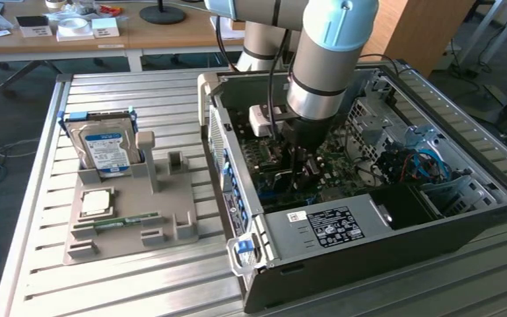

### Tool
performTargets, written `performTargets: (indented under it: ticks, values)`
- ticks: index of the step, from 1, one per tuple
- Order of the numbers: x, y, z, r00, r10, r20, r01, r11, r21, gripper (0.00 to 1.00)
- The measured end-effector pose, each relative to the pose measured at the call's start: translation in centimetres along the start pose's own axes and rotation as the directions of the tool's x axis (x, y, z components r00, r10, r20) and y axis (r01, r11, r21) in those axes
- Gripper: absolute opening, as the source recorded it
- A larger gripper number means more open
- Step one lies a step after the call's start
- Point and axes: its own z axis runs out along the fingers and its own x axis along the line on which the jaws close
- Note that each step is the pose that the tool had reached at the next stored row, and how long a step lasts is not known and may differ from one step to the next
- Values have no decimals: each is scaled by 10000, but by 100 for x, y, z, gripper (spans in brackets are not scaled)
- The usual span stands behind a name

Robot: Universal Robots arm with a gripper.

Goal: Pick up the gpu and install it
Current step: 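Insert the gpu into the slot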

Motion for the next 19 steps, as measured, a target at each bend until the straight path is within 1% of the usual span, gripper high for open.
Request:
performTargets:
  ticks: [3, 5, 12, 19]
  values:
    - [0, 0, -16, 10000, 1, -2, -1, 10000, -1, 64]
    - [-1, -1, -44, 10000, 0, -2, 0, 10000, -1, 64]
    - [-7, -3, -202, 10000, 1, 0, -1, 10000, -1, 64]
    - [-11, -5, -317, 10000, 1, 0, -1, 10000, 0, 64]
